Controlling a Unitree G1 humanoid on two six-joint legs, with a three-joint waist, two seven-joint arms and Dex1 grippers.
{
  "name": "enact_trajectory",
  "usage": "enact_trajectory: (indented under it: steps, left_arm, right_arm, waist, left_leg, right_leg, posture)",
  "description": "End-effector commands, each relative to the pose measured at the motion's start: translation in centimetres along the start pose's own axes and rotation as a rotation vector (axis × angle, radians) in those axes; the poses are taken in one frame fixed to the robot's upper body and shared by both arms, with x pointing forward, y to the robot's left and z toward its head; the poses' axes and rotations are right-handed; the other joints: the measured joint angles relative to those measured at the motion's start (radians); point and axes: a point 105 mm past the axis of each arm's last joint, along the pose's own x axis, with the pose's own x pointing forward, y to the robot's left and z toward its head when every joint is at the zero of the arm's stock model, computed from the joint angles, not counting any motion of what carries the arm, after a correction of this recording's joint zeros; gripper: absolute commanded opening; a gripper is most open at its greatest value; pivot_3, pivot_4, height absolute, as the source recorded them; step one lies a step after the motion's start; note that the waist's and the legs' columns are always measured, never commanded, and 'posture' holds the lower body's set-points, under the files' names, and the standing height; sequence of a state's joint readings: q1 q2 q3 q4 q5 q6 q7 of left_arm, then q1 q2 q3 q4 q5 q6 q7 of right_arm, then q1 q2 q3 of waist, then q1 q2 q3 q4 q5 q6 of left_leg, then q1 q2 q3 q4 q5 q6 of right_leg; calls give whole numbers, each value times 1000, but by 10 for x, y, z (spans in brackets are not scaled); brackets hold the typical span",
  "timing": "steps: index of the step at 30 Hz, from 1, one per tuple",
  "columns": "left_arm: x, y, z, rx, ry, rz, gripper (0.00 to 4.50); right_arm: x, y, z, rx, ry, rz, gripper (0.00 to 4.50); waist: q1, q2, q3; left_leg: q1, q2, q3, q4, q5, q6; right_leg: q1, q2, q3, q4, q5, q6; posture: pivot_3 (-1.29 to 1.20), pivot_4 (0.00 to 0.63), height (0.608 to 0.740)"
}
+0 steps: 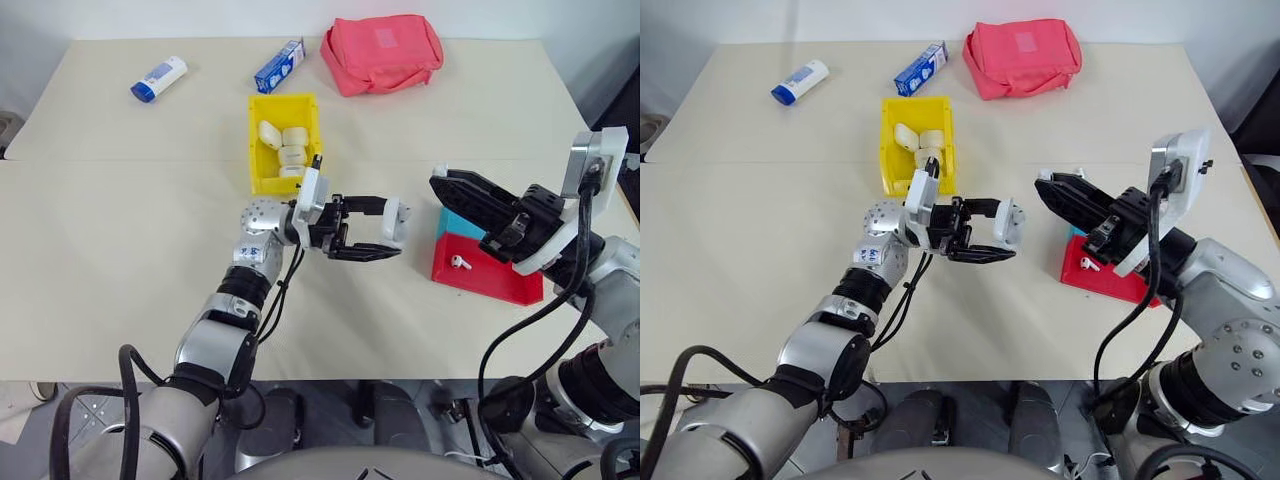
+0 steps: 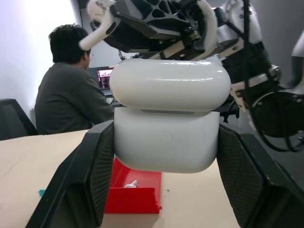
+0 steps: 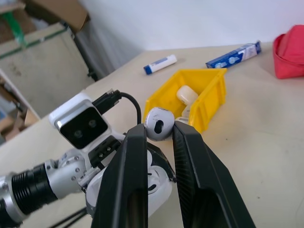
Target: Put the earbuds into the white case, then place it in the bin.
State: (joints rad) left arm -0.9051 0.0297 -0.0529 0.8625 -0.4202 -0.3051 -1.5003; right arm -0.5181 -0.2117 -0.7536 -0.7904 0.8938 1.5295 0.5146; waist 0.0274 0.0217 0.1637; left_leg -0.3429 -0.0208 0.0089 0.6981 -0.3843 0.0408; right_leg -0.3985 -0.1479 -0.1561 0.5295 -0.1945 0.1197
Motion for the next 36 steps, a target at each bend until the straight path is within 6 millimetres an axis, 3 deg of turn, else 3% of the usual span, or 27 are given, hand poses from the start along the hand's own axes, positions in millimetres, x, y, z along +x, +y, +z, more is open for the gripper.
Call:
enact_trajectory:
  steps: [1, 9, 20, 36]
  left_arm:
    - [6, 3, 10, 36, 3, -58, 2801]
    - [4, 9, 13, 50, 16, -58, 2801]
    - [5, 12, 10, 66, 21, -39, 2801]
    - [10, 12, 14, 95, -7, -44, 2801]
  right_arm:
    - [-1, 11, -2, 13, -41, 7, 382]
    - [-2, 21, -16, 95, -54, 7, 382]
    - [-7, 32, -18, 215, -43, -32, 382]
    - [-4, 33, -33, 340, 36, -78, 382]
  waist:
    - [-1, 0, 0]
    - [-3, 0, 0]
    - [-2, -1, 0]
    - [2, -3, 0]
  left_leg:
    - [0, 0, 0, 0, 0, 0]
    - [0, 0, 4, -1, -1, 2]
    - [0, 0, 6, -1, -1, 4]
    - [-2, 1, 6, -1, -3, 6]
  right_leg:
    - [0, 0, 0, 0, 0, 0]
    - [-2, 0, 1, 2, 0, 0]
    - [-3, 0, 1, 1, 0, 0]
    - [-3, 0, 1, -3, 0, 0]
  posture:
    - [0, 150, 740]
    - [0, 150, 740]
    - [0, 150, 740]
    - [0, 150, 740]
